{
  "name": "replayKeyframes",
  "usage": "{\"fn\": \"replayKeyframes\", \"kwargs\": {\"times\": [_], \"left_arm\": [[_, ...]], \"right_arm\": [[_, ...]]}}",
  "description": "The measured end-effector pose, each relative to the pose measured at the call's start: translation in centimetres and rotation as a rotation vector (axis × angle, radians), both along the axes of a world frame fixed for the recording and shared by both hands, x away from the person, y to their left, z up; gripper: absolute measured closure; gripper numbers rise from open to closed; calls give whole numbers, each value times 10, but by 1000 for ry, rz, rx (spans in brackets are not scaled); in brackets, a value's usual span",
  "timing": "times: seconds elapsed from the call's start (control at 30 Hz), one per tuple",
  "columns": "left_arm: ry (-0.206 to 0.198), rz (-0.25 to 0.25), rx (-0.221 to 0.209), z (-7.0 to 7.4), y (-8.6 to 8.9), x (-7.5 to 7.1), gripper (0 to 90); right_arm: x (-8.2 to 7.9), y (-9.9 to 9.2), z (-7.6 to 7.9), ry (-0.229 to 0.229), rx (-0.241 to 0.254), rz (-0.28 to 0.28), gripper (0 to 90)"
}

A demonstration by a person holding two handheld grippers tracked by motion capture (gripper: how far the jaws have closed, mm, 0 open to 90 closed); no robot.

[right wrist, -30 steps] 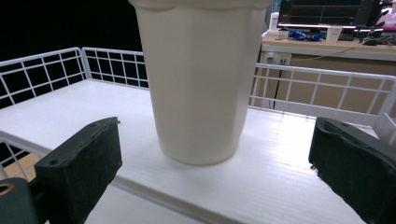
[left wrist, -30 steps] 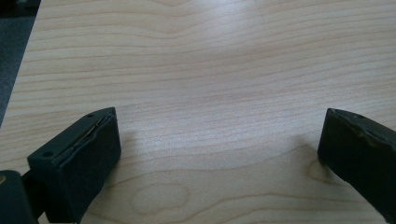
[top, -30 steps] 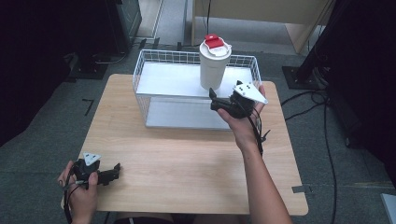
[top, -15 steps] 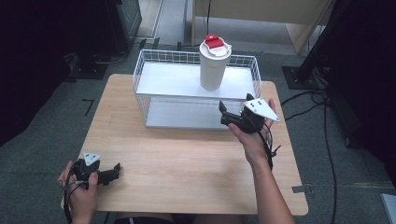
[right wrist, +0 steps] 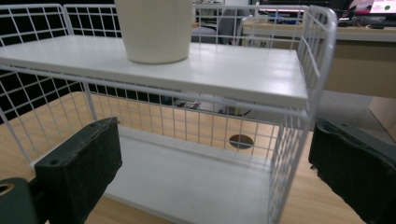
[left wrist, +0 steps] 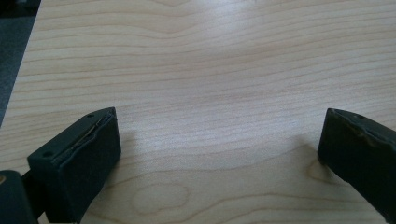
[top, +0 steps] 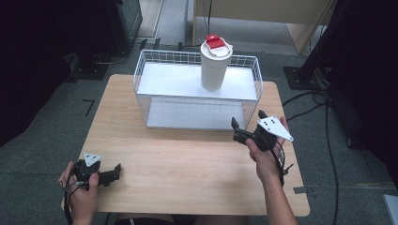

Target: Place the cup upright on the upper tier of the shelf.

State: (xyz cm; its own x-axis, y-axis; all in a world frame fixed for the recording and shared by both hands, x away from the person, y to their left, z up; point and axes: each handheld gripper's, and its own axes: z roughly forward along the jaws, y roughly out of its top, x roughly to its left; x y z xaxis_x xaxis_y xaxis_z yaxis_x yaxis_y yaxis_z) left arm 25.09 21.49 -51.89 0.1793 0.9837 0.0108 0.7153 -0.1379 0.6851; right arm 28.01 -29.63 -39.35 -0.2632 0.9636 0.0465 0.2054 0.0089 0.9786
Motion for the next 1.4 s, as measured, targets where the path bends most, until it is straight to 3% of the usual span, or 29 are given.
{"fn": "replayKeyframes", "kwargs": {"times": [0.43,0.83,1.4], "left_arm": [[-1,1,-3,0,0,0,0],[-1,2,-2,0,0,0,0],[1,1,-2,0,0,0,0]], "right_arm": [[-35,-38,-46,66,21,-63,24],[-61,-71,-83,149,3,-134,24],[-91,-99,-115,267,-53,-205,24]]}}
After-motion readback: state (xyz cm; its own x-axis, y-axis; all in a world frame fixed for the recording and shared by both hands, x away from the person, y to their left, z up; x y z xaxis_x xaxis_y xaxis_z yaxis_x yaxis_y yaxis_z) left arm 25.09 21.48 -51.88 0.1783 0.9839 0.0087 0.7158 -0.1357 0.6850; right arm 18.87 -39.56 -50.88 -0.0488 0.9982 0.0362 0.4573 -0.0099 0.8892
